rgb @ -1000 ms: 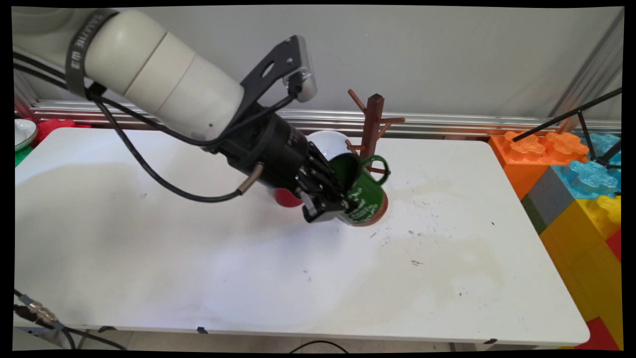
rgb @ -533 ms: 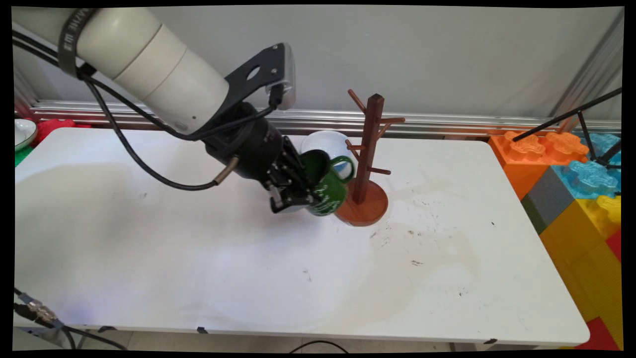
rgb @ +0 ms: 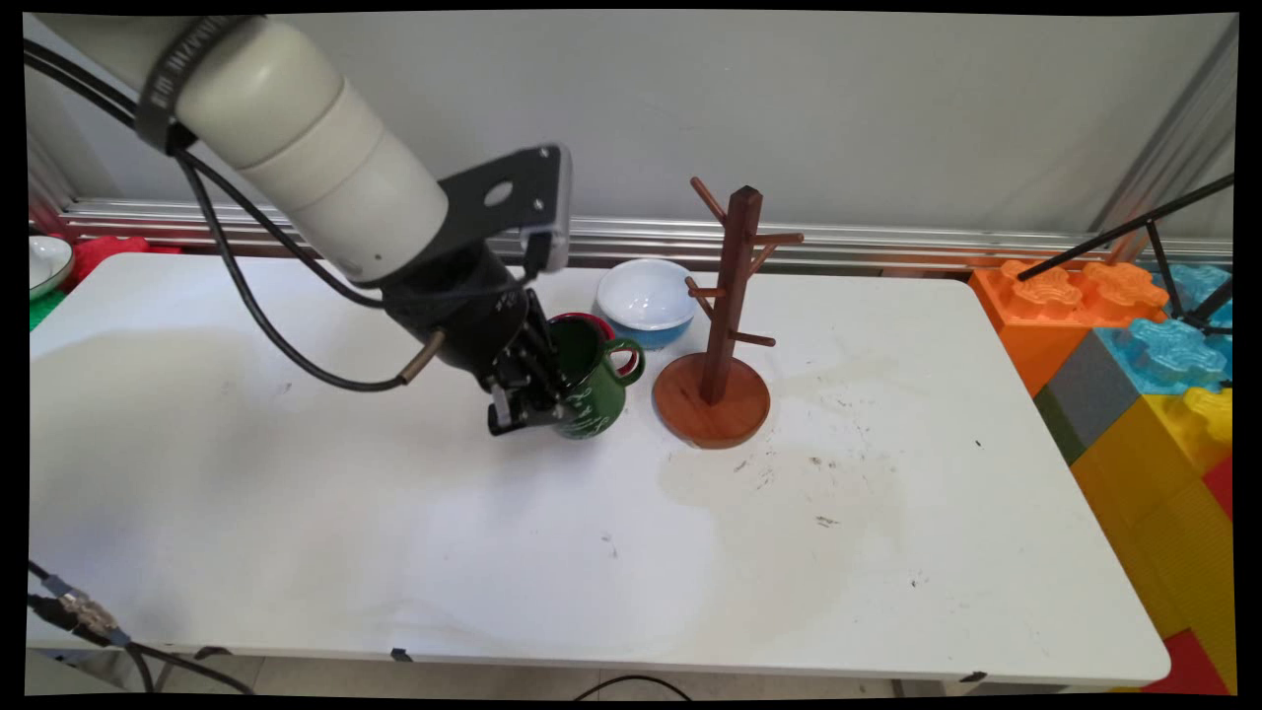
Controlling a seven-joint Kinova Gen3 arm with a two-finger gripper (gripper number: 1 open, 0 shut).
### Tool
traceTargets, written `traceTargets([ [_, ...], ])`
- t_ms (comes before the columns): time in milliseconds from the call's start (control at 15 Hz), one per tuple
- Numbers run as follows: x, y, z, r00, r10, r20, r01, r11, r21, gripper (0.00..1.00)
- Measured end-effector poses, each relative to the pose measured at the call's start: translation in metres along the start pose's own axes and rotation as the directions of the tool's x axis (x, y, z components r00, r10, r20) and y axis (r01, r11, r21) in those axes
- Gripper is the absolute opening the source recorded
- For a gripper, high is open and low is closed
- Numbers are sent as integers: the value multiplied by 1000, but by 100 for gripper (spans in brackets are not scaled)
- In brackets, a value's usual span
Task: Place the picked object on the table
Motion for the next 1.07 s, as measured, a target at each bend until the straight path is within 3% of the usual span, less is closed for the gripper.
traceTargets([
  [533,-2,-1,41,985,36,166,-35,999,-5,0],
  [1067,2,-12,93,978,42,207,-42,999,-6,0],
])
